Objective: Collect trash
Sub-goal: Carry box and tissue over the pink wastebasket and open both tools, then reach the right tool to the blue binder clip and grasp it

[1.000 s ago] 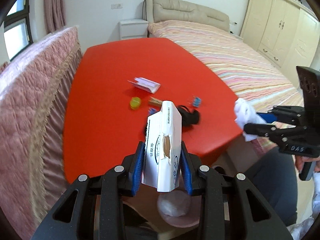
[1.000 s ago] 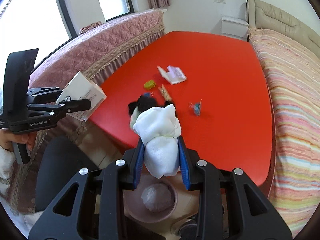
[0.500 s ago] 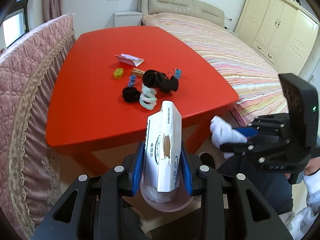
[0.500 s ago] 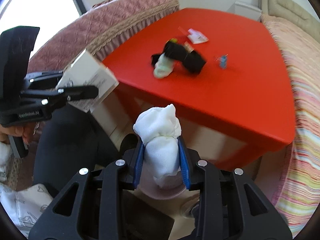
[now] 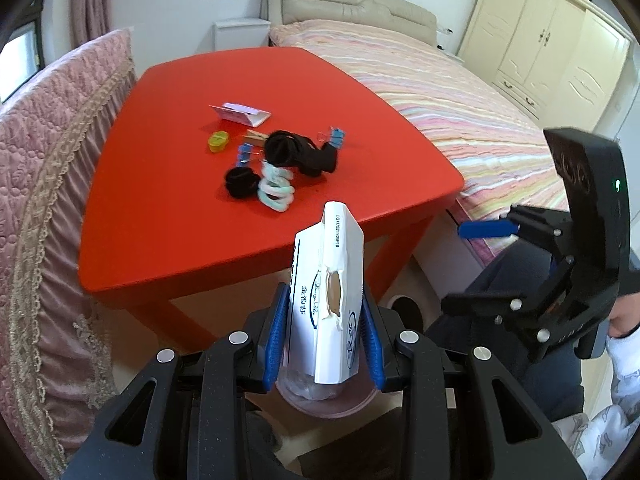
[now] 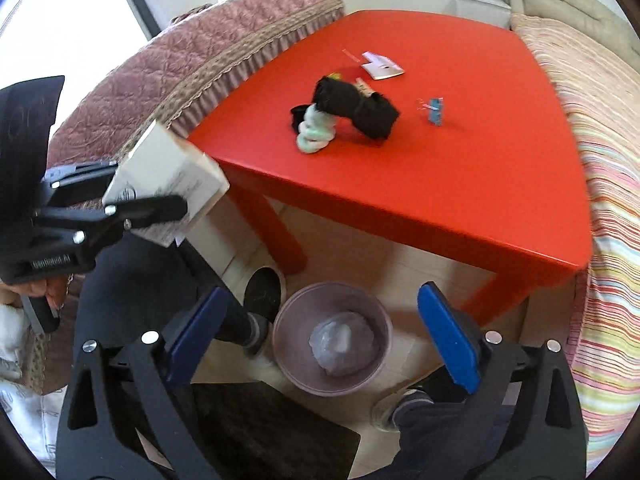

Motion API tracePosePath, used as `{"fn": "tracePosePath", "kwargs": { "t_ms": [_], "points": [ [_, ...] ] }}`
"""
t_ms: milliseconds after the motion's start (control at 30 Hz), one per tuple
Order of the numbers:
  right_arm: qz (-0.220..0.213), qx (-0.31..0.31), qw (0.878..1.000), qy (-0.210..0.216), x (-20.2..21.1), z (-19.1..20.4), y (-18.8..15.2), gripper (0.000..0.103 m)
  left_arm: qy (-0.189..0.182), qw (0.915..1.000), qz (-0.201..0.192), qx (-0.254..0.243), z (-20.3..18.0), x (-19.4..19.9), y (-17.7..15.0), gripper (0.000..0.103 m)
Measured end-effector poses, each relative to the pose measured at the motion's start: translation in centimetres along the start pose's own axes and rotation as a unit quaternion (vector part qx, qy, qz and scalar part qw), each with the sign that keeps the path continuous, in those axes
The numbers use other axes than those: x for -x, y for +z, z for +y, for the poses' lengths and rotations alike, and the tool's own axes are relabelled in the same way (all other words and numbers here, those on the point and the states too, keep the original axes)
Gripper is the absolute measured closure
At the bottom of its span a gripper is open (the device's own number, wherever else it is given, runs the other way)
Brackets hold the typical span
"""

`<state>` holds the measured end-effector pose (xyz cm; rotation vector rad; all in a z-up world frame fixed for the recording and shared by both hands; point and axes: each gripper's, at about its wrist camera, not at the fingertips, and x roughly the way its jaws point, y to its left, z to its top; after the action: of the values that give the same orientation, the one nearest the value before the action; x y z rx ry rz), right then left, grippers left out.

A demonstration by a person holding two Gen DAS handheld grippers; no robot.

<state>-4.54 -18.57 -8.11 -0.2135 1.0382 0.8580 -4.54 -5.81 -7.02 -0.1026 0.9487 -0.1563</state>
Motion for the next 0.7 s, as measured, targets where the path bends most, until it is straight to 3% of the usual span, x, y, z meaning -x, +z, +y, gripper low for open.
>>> {"fn": "tracePosePath", "kwargs": {
  "t_ms": [67, 167, 233, 400, 700],
  "points": [
    [-0.006, -0.005, 1.000, -0.003, 0.7, -0.4, 0.0, 0.007, -0.005, 0.9999, 0.006, -0.008, -0.6, -0.4, 0.0, 0.064],
    [-0.013, -0.011, 1.000, -0.006, 1.3, -0.8, 0.0, 0.007, -0.011, 0.9998, 0.009, -0.015, -1.2, -0.8, 0.0, 0.045],
    [-0.017, -0.015, 1.000, -0.007, 1.6, -1.1, -0.1, 0.007, -0.015, 0.9998, 0.006, -0.011, -1.4, -0.9, 0.1, 0.017],
    [-0.021, -0.025, 0.999, -0.008, 1.8, -1.6, -0.4, 0.006, -0.003, 1.0000, 0.000, 0.000, -1.2, -1.0, 0.2, 0.008],
    [-0.029, -0.042, 0.999, -0.014, 2.0, -2.1, -0.3, 0.006, 0.018, 0.9998, -0.008, 0.008, -0.5, -1.0, 0.4, 0.008]
  ]
}}
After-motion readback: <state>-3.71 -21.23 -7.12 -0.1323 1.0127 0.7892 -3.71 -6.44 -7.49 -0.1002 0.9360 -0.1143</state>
